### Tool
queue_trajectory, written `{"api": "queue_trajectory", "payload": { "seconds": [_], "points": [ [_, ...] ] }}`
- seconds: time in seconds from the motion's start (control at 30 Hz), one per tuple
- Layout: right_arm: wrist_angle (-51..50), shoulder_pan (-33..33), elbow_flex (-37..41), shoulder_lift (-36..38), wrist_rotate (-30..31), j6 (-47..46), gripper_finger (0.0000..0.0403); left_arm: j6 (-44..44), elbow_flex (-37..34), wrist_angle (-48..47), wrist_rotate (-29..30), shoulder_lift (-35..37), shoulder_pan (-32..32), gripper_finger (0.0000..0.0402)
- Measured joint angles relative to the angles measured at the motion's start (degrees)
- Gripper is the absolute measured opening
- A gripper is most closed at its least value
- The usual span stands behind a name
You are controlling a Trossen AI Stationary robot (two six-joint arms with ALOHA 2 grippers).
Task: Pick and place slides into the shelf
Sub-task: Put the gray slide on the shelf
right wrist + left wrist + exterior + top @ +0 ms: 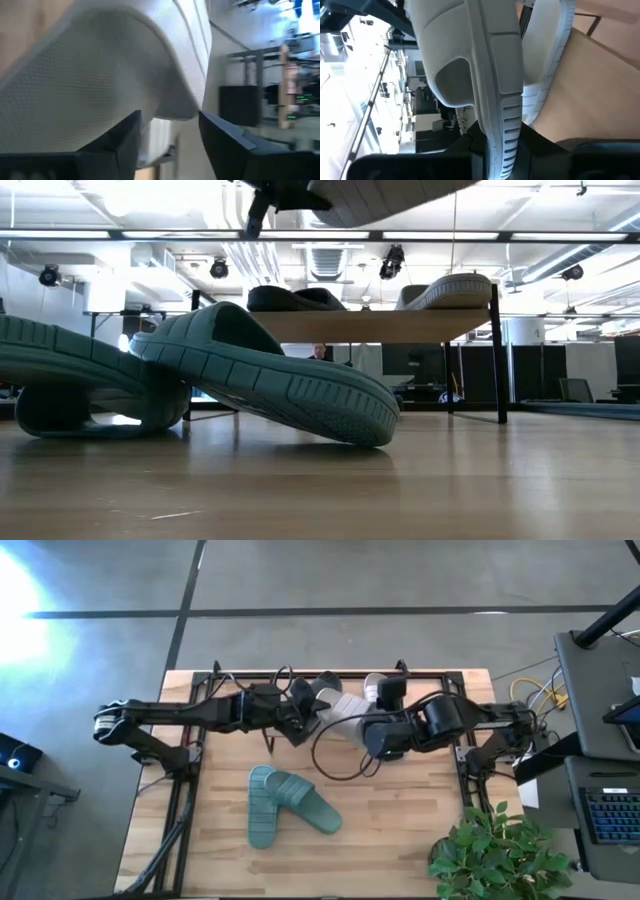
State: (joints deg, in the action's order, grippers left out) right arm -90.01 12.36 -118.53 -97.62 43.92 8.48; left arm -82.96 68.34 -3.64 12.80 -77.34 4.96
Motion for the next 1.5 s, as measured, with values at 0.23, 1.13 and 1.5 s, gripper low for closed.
{"api": "queue_trajectory", "payload": {
  "seconds": [0.23,1.13,1.5],
  "points": [
    [1.96,0.0,0.7,-0.01,3.9,1.67,0.0219,0.47,-0.14,0.35,-2.7,-0.68,-0.05,0.0024],
    [5.07,-4.94,0.26,-0.13,-0.87,-5.63,0.0011,15.15,-0.32,7.62,12.25,-1.53,0.1,0.0085],
    [1.96,-6.44,0.27,0.43,-2.27,-12.88,0.001,23.16,-1.39,1.03,29.09,-0.02,2.08,0.0219]
  ]
}}
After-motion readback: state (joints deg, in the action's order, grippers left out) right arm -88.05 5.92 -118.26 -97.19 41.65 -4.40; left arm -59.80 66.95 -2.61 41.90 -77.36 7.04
